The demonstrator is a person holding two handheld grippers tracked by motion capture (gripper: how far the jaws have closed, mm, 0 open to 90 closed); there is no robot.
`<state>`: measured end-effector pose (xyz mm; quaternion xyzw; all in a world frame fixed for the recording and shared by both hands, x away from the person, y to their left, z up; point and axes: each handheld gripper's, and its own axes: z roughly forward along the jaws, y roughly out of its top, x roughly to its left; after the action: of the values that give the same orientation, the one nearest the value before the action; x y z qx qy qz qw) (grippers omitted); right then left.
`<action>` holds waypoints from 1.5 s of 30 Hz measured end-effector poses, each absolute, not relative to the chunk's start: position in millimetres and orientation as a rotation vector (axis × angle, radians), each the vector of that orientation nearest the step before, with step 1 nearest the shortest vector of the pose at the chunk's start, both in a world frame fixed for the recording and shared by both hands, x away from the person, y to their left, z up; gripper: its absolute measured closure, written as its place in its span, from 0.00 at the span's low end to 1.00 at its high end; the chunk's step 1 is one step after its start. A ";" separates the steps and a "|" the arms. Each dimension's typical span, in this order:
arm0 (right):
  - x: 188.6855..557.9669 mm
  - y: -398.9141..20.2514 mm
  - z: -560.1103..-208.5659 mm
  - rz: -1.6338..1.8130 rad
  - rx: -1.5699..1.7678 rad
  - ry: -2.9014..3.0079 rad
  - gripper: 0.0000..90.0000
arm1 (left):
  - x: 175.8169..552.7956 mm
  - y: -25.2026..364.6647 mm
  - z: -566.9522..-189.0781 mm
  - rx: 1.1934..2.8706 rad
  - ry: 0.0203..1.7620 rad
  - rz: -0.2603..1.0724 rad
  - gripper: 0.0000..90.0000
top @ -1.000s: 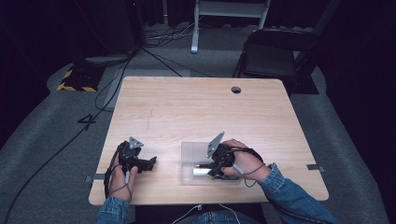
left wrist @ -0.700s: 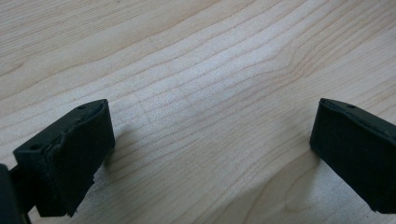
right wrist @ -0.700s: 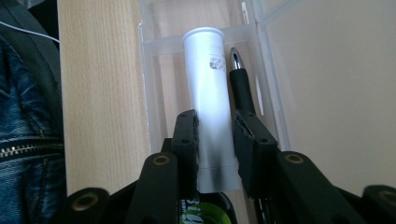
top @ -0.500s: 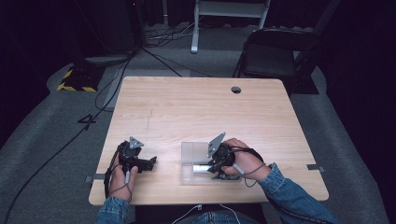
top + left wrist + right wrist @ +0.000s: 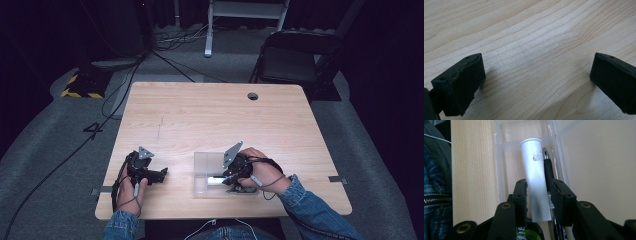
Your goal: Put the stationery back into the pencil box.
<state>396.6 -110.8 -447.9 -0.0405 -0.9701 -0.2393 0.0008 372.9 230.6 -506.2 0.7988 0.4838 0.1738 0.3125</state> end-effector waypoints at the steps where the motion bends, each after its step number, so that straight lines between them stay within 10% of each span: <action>1: 396.1 -111.5 -446.2 -0.760 -0.139 -3.049 0.73 | 372.9 230.6 -506.2 2.107 1.276 0.458 0.00; 45: 406.0 -239.3 -377.3 -1.403 -0.786 -2.985 0.42 | 384.5 231.0 -506.0 2.118 1.255 0.448 0.00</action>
<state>406.0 -239.3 -377.3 -0.2299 -0.8735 -0.4107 -0.1242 384.5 231.0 -506.0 0.8036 0.4760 0.1700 0.3141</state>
